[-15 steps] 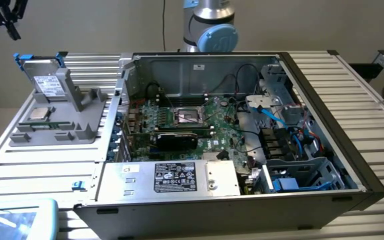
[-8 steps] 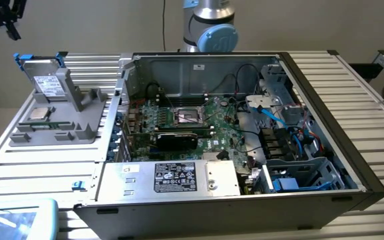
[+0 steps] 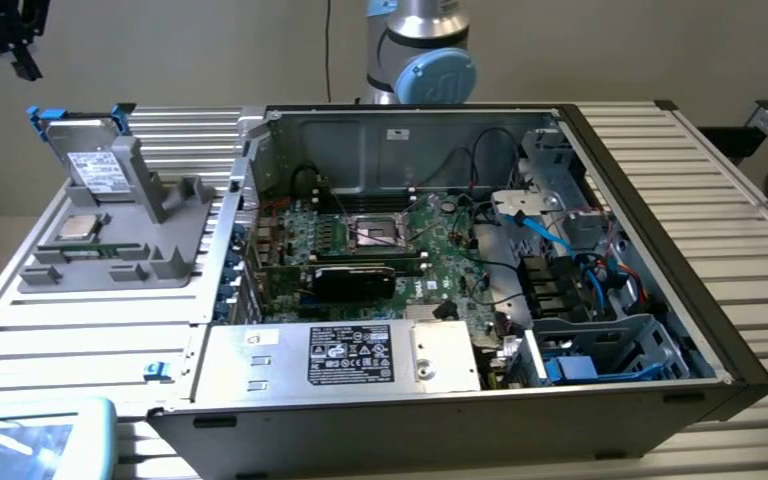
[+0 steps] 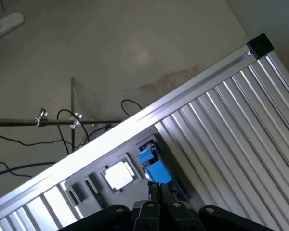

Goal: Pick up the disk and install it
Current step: 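Pick up the disk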

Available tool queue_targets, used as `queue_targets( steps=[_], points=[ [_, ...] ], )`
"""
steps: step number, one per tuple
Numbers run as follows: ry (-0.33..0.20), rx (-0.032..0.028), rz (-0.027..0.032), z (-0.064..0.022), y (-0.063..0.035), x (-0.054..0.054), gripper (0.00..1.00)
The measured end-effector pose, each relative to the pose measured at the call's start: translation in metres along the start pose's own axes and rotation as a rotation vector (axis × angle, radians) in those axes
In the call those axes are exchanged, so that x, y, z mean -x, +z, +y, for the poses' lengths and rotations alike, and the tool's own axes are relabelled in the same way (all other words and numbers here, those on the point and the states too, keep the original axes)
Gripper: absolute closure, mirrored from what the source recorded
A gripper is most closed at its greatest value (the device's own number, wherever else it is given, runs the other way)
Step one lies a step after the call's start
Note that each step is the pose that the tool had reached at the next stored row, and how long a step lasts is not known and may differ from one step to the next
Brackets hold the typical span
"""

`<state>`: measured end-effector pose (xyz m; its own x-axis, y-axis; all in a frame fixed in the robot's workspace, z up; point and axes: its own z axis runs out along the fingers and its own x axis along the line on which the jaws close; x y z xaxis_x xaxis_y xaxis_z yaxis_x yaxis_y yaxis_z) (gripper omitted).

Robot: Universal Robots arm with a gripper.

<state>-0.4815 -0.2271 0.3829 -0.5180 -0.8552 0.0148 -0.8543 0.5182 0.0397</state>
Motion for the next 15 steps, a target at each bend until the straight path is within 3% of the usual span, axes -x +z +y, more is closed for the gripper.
queue_targets(
  steps=[15],
  points=[
    [-0.272,-0.0067,0.0092,0.0000,0.0002,0.0000,0.89]
  ],
)
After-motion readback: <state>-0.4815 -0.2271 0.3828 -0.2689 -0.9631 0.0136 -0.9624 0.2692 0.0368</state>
